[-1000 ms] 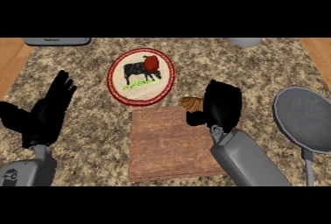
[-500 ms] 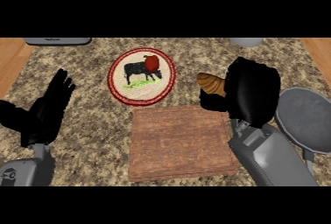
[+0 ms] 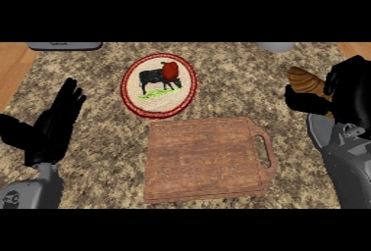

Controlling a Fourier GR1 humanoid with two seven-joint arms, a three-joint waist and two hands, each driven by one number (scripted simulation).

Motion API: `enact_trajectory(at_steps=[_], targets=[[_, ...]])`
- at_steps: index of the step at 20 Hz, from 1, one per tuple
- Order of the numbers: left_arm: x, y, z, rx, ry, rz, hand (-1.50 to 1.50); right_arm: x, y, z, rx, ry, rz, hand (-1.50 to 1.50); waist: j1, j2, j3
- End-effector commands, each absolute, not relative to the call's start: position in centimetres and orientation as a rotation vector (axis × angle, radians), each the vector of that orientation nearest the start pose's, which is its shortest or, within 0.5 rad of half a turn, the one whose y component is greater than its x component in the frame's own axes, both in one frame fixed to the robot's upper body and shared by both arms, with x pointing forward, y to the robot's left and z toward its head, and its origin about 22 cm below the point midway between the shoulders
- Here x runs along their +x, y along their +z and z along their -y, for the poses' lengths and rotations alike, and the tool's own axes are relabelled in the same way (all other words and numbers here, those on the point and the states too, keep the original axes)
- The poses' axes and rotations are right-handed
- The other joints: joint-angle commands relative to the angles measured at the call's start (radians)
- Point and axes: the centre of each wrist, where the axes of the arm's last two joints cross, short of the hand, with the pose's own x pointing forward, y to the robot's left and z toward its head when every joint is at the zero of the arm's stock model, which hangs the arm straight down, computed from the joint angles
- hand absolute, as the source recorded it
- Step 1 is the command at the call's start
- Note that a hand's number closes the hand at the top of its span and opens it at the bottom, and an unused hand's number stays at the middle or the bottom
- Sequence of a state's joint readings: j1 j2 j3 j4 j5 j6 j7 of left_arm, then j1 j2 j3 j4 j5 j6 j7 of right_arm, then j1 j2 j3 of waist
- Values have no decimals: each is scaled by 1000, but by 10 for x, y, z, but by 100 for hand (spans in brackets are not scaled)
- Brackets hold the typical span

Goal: Pick the croissant from the cutting board and place it in the pan

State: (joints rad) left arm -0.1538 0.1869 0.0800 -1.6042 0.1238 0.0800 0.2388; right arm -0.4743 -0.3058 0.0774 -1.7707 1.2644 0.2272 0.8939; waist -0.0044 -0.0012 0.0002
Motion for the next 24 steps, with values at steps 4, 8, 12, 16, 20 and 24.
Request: enact_trajectory(at_steps=[4, 8, 12, 16, 20, 24], targets=[[269, 66, -273, 103, 49, 1521, 0, 285, 164, 298, -1604, 386, 1069, 150, 2, 0, 0], [261, 56, -271, 119, 36, 1515, 0, 274, 136, 364, -1592, 341, 1083, 150, 3, 2, 1], [280, 58, -267, 97, 39, 1522, 0, 295, 102, 385, -1530, 389, 1102, 150, 8, 5, 1], [292, 66, -281, 80, 47, 1535, 0, 298, 72, 417, -1456, 393, 1137, 150, 11, 7, 1], [278, 68, -274, 83, 33, 1523, 0, 304, 43, 431, -1463, 430, 1131, 150, 15, 4, 1], [290, 69, -283, 94, 32, 1518, 0, 326, 32, 422, -1362, 366, 992, 150, 19, 7, 1]])
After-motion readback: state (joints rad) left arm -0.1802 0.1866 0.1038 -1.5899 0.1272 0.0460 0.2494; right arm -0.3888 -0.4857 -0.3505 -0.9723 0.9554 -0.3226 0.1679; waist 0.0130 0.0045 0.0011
